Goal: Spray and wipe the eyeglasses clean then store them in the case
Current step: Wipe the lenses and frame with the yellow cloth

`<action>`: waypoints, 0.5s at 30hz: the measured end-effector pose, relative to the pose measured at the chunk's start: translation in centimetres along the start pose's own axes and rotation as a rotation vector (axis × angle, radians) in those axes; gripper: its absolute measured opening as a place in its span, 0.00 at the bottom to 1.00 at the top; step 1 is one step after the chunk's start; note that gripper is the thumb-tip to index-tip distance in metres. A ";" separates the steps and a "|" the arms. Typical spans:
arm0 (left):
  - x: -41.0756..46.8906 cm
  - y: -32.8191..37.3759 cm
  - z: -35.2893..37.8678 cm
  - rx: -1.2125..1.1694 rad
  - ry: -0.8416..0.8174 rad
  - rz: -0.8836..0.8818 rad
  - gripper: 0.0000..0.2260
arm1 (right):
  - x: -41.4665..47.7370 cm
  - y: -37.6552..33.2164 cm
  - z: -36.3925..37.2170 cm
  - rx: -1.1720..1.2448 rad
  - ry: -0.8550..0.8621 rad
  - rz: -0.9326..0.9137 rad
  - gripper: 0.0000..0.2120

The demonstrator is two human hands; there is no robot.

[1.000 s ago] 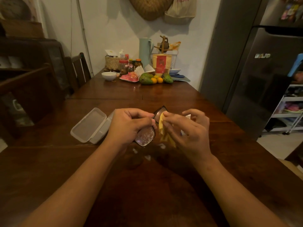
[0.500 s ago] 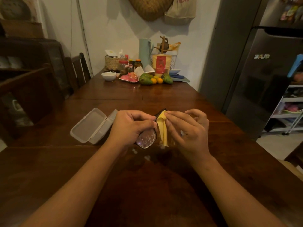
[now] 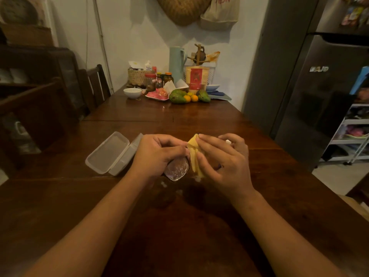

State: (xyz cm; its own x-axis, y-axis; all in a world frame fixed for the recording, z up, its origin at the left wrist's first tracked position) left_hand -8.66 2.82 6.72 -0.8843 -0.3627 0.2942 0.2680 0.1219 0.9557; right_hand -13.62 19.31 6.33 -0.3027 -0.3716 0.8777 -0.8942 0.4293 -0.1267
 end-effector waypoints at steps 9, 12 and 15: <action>0.1 -0.3 -0.2 -0.010 0.000 0.002 0.06 | -0.2 1.2 -0.3 0.018 0.013 -0.055 0.11; 0.0 -0.2 0.0 -0.035 -0.034 0.000 0.04 | -0.1 1.5 -0.3 0.011 0.016 0.001 0.13; 0.0 0.0 -0.1 -0.001 -0.014 0.005 0.06 | -0.1 0.5 0.1 0.054 -0.013 0.015 0.16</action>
State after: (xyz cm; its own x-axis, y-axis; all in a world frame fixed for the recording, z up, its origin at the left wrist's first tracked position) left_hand -8.65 2.74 6.73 -0.8882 -0.3493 0.2986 0.2727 0.1224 0.9543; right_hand -14.05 19.45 6.17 -0.3199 -0.3760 0.8697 -0.9060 0.3901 -0.1645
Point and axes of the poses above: each hand's wrist, its own x-axis towards the middle knuckle, its own z-axis out of the palm, y = z × x, the point moved 8 cm from there along x, towards the middle knuckle
